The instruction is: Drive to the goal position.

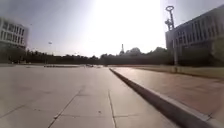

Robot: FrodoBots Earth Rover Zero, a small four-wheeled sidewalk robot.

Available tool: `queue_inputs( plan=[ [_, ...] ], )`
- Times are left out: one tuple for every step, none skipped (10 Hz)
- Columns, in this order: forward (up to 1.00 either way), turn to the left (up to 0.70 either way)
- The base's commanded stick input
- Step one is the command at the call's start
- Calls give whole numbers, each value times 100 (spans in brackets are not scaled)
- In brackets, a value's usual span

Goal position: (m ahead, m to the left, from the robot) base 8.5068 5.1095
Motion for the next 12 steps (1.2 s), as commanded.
queue_inputs(
  plan=[
    [70,20],
    [70,0],
    [70,0],
    [70,0],
    [70,0],
    [70,0],
    [70,0],
    [70,0],
    [70,0],
    [70,0],
    [70,0],
    [70,0]
  ],
)
